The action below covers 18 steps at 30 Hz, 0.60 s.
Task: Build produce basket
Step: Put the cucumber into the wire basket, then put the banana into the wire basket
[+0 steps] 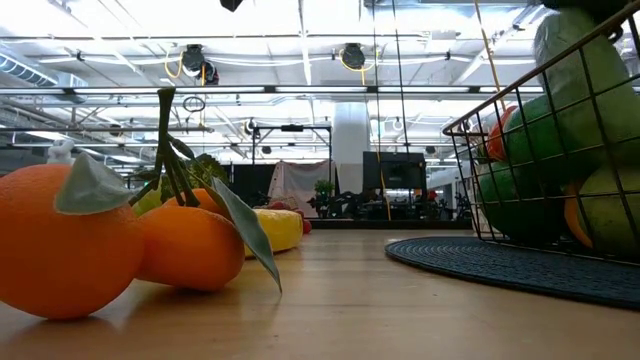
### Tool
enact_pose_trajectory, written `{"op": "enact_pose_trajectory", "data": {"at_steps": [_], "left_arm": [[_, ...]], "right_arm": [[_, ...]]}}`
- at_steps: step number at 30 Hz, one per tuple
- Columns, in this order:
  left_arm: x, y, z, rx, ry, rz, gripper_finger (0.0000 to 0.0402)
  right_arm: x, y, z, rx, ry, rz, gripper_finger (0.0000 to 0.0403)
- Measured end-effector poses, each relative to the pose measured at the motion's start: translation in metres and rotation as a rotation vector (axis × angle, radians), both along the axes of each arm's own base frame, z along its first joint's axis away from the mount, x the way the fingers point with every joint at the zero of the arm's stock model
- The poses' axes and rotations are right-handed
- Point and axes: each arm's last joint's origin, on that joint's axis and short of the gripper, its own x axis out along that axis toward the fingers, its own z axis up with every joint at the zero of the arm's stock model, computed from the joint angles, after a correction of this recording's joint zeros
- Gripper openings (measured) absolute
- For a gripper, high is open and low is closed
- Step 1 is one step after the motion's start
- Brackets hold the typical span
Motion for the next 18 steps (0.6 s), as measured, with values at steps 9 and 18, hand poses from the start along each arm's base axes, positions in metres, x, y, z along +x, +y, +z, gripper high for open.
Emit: {"op": "enact_pose_trajectory", "data": {"at_steps": [9, 18], "left_arm": [[0.0, 0.0, 0.0, -0.001, -0.001, 0.0, 0.0262], [0.0, 0.0, 0.0, 0.0, -0.001, 0.0, 0.0262]], "right_arm": [[-0.009, -0.011, 0.003, -0.091, -0.003, 0.02, 0.0208], [0.004, 0.007, -0.018, -0.189, 0.119, 0.147, 0.0167]]}}
